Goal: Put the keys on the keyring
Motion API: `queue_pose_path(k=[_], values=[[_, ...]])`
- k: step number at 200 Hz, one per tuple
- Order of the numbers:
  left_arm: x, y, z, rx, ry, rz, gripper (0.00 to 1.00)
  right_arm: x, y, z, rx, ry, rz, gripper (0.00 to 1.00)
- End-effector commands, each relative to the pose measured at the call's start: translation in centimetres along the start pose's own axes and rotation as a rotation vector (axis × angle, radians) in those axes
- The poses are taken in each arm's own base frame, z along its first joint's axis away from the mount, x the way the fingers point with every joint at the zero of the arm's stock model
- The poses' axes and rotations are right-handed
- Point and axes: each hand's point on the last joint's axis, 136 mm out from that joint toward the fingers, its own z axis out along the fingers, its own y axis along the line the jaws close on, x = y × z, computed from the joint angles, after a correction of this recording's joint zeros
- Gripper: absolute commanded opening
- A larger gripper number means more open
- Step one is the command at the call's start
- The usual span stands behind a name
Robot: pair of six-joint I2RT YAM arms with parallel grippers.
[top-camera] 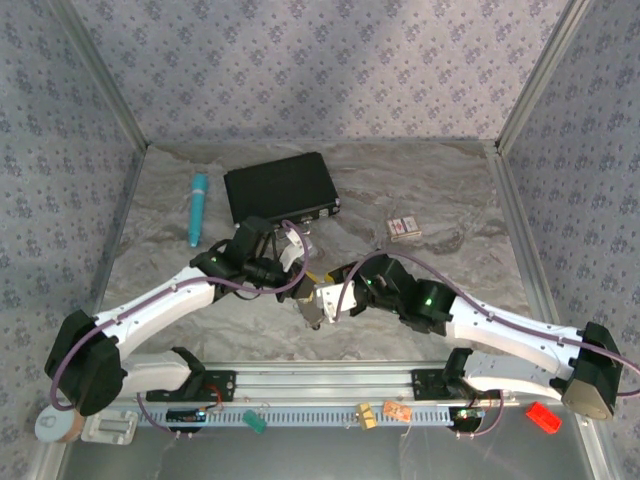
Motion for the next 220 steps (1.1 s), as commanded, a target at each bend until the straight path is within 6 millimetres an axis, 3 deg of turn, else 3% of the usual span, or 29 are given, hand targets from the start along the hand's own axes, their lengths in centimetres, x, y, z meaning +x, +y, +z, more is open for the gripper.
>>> queue_pose_path(k=[1, 56, 220], values=[[-1.2, -1.1, -0.3, 0.041, -0.017, 0.025, 0.00, -0.3, -1.1, -0.1, 0.035, -0.002, 0.024, 0.00], [-1.2, -1.0, -0.3, 0.037, -0.018, 0.023, 0.00, -0.9, 0.3, -0.1, -0.047, -0.037, 0.036, 0.00], [-1.6, -0.1, -0.4, -0.002, -0.026, 0.000, 0.00, -1.3, 1.9, -0.6, -0.124, -0.065, 0.026, 0.00]])
